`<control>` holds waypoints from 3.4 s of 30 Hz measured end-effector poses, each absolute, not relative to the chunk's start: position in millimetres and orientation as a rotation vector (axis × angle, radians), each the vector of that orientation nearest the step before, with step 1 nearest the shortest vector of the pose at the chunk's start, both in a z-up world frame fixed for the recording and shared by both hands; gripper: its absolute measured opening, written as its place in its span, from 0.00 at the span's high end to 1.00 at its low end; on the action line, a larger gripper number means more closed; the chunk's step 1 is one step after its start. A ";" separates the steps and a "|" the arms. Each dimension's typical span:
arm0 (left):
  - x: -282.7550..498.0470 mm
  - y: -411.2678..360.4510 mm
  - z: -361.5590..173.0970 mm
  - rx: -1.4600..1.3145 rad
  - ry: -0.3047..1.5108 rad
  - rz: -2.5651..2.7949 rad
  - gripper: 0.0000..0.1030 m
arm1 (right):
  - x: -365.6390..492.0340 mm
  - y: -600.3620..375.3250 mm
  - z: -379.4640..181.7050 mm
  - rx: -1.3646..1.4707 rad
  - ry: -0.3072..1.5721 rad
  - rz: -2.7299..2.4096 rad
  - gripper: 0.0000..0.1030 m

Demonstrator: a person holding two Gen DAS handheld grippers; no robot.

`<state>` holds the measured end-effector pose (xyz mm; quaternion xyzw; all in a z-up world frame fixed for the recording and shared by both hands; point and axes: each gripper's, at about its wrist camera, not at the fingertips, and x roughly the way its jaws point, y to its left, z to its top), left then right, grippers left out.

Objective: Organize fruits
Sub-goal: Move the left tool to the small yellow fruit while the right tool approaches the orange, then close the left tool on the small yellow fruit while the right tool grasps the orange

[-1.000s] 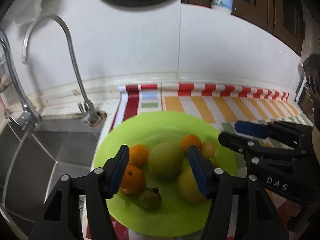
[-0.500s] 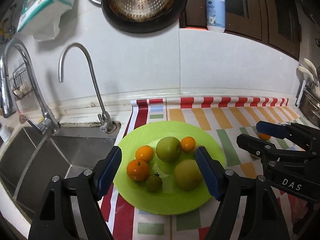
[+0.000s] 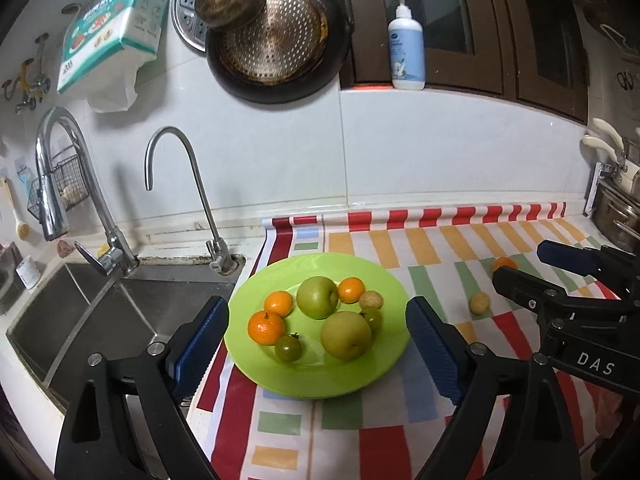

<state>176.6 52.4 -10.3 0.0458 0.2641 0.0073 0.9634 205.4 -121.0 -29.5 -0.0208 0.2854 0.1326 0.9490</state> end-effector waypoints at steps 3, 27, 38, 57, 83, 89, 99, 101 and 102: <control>170.1 44.5 -5.6 0.090 0.520 0.012 0.08 | 195.9 -129.8 -25.3 -0.045 0.569 0.256 0.35; 164.7 -38.2 2.5 0.086 0.485 -0.029 0.02 | 180.2 -213.9 -11.6 -0.058 0.530 0.178 0.31; 189.8 -70.4 -19.6 0.091 0.524 -0.057 0.03 | 206.6 -241.8 -29.1 -0.090 0.577 0.194 0.31; 245.8 -98.7 -71.2 0.083 0.663 -0.176 0.28 | 263.2 -255.4 -82.6 -0.139 0.694 0.254 0.31; 301.9 -113.1 -116.9 0.075 0.856 -0.287 0.70 | 323.9 -244.5 -127.1 -0.146 0.819 0.352 0.46; 303.0 -110.9 -115.6 0.091 0.843 -0.283 0.74 | 330.7 -236.2 -129.8 -0.166 0.824 0.358 0.46; 311.2 -97.4 -109.2 0.080 0.815 -0.228 0.74 | 337.8 -237.5 -130.5 -0.123 0.838 0.336 0.59; 310.5 -96.8 -108.0 0.078 0.813 -0.228 0.74 | 334.4 -236.8 -129.0 -0.115 0.835 0.340 0.59; 309.5 -96.7 -107.2 0.078 0.811 -0.230 0.74 | 332.3 -236.0 -127.9 -0.115 0.831 0.340 0.59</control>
